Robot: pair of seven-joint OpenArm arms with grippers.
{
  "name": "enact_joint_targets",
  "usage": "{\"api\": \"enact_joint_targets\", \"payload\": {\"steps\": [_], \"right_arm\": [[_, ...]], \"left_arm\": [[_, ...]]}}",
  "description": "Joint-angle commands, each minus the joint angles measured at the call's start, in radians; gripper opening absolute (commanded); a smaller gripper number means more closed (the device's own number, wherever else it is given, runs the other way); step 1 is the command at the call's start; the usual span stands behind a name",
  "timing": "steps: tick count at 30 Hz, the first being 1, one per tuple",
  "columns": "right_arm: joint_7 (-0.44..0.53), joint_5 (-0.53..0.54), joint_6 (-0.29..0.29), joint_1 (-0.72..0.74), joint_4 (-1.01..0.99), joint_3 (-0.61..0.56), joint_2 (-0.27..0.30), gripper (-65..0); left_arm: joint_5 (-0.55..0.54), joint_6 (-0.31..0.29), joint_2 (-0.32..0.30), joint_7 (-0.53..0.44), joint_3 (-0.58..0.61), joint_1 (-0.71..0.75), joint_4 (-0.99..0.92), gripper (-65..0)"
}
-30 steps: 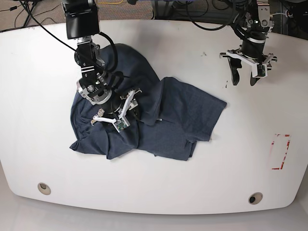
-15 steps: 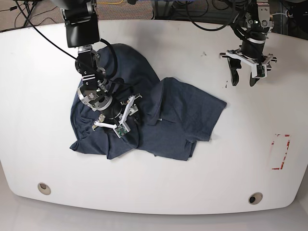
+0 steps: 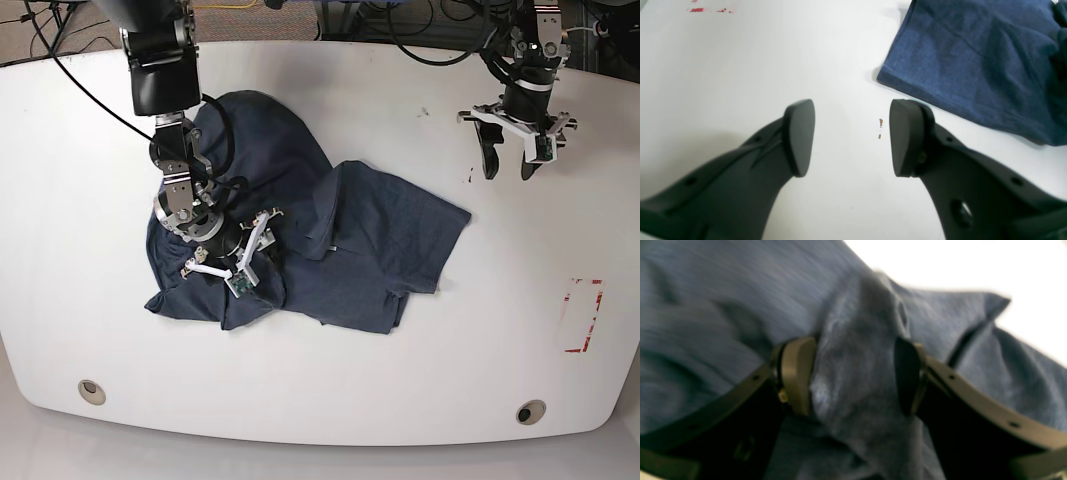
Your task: Layout the t-shirt on the table in an organized manner, then fold the t-shirt properly
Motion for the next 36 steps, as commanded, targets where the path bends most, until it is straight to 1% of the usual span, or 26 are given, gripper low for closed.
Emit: {"api": "enact_joint_targets", "payload": {"steps": [1, 6, 16, 17, 18, 20, 21, 22, 23, 24, 27, 28, 29, 32, 36], "right_arm": [[0.053, 0.009, -0.004, 0.026, 0.007, 0.041, 0.003, -29.5], [0.059, 0.009, -0.004, 0.023, 0.005, 0.076, 0.003, -29.5], [0.059, 0.009, -0.004, -0.004, 0.007, 0.076, 0.0, -29.8], [0.059, 0.009, -0.004, -0.005, 0.005, 0.076, -0.002, -30.9], [0.059, 0.009, -0.004, -0.005, 0.005, 0.078, -0.002, -33.8], [0.059, 0.009, -0.004, -0.007, 0.004, 0.078, -0.002, -41.2], [0.059, 0.009, -0.004, -0.007, 0.004, 0.078, -0.002, -46.3], [0.059, 0.009, -0.004, -0.007, 0.004, 0.078, -0.003, -52.2], [0.058, 0.009, -0.004, -0.007, 0.004, 0.078, -0.003, -59.6], [0.058, 0.009, -0.004, -0.007, 0.004, 0.078, -0.003, -64.7], [0.049, 0.009, -0.004, -0.013, 0.016, 0.079, -0.003, -64.7], [0.04, 0.009, -0.004, -0.02, 0.034, 0.079, -0.003, -63.9], [0.033, 0.009, -0.004, -0.027, 0.05, 0.079, -0.003, -64.8], [0.012, 0.009, -0.004, -0.04, 0.119, 0.079, -0.003, -65.0], [-0.062, 0.009, -0.004, -0.051, 0.235, 0.079, -0.003, -65.0]], "left_arm": [[-0.002, 0.0, -0.008, -0.027, -0.006, 0.001, 0.017, -31.7], [-0.002, 0.0, -0.008, -0.027, -0.006, 0.001, 0.017, -31.7], [-0.002, 0.0, -0.008, -0.027, -0.005, 0.001, 0.017, -31.5], [-0.002, 0.0, -0.008, -0.027, -0.005, 0.001, 0.017, -31.5], [-0.002, 0.0, -0.008, -0.027, -0.005, 0.001, 0.017, -31.5], [-0.002, 0.0, -0.008, -0.027, -0.005, -0.001, 0.017, -31.5], [-0.002, 0.0, -0.008, -0.027, -0.005, -0.004, 0.017, -31.5], [-0.002, 0.0, -0.008, -0.027, -0.005, -0.008, 0.017, -31.5], [-0.002, 0.0, -0.008, -0.027, -0.006, -0.013, 0.017, -31.5], [-0.002, 0.0, -0.008, -0.027, -0.006, -0.014, 0.017, -31.5], [-0.002, 0.0, -0.008, -0.027, -0.006, -0.017, 0.015, -31.5], [-0.002, 0.0, -0.008, -0.027, -0.006, -0.017, 0.015, -31.5], [-0.002, 0.0, -0.008, -0.027, -0.006, -0.017, 0.015, -31.5], [-0.002, 0.0, -0.008, -0.027, -0.006, -0.017, 0.015, -31.5], [-0.002, 0.0, -0.008, -0.027, -0.003, -0.019, 0.015, -31.4]]}}
